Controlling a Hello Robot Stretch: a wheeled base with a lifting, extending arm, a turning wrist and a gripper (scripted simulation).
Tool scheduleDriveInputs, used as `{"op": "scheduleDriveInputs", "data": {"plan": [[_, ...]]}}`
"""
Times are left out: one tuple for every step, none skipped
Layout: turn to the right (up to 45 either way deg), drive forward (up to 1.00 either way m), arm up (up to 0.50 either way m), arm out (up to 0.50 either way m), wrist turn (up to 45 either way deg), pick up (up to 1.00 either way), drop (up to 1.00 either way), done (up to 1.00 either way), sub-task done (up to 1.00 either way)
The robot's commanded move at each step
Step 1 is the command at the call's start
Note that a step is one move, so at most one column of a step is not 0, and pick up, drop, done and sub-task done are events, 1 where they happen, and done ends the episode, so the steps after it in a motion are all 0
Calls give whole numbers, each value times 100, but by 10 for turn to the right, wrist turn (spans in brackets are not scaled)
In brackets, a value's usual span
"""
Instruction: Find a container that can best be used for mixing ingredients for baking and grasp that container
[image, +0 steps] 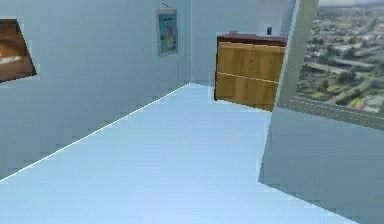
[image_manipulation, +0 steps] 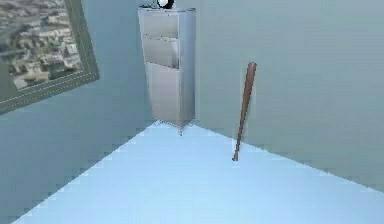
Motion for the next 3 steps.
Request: {"op": "scheduleDriveInputs", "data": {"plan": [[0,100,0,0,0,0,0,0,0],[-60,0,0,0,0,0,0,0,0],[0,40,0,0,0,0,0,0,0]]}}
